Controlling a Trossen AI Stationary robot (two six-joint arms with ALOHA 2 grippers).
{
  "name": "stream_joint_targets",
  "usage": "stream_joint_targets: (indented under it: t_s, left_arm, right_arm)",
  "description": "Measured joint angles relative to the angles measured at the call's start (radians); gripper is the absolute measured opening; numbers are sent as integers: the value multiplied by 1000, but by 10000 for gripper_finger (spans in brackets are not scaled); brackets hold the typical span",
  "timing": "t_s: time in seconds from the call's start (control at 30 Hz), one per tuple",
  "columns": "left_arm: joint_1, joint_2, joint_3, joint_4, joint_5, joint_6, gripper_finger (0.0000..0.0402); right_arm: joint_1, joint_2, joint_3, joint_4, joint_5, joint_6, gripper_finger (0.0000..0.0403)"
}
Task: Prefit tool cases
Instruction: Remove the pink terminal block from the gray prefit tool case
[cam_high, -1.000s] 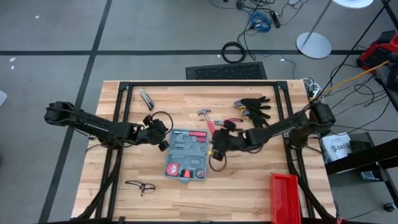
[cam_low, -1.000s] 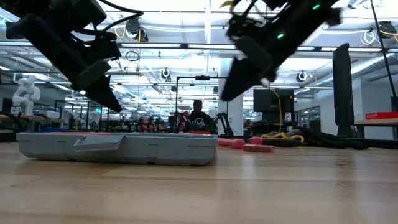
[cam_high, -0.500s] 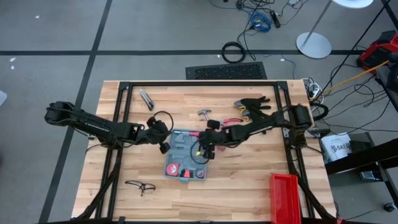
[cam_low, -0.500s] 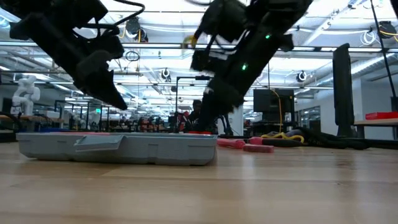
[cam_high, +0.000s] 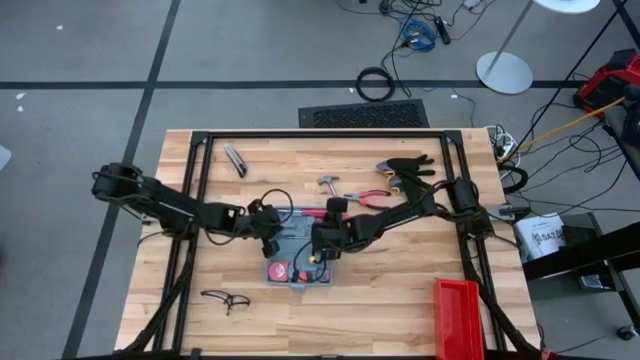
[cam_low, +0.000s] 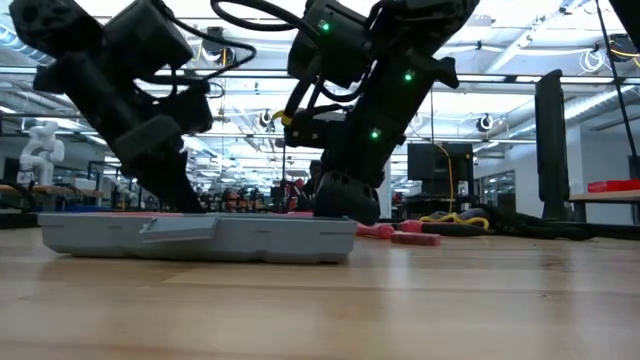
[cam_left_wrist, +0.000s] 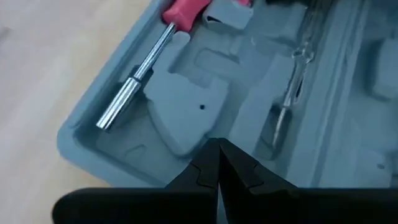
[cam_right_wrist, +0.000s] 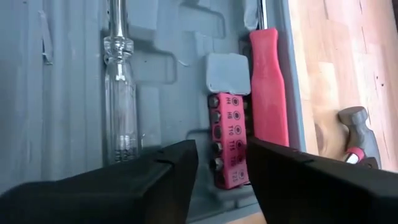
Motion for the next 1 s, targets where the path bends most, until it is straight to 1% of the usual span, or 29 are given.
stream_joint_targets:
  t_s: [0.07,0.2,0.27,0.4,0.6,0.67,0.83,1.0]
  left_arm:
    - [1,20,0,14,3,0,8]
    - [2,32,0,27,9,0,8]
    - [2,32,0,28,13,0,8]
    - [2,32,0,26,17,1,8]
    - [2,32,0,24,21,1,8]
    - [2,32,0,24,22,2,8]
    - [0,32,1,25,41,2,8]
    - [0,32,2,32,74,27,8]
  right_arm:
    - [4,-1,-1,-5,6,9,92]
    - [3,-2,-1,-9,14,26,21]
    - [4,-2,-2,-3,24,39,10]
    - [23,-1,-4,15,68,72,2]
    - [50,-4,-6,17,136,124,1]
    - [50,-5,-6,17,119,118,1]
    - [15,-8,-4,9,4,145,6]
    - [-4,-8,-3,-4,-29,146,39]
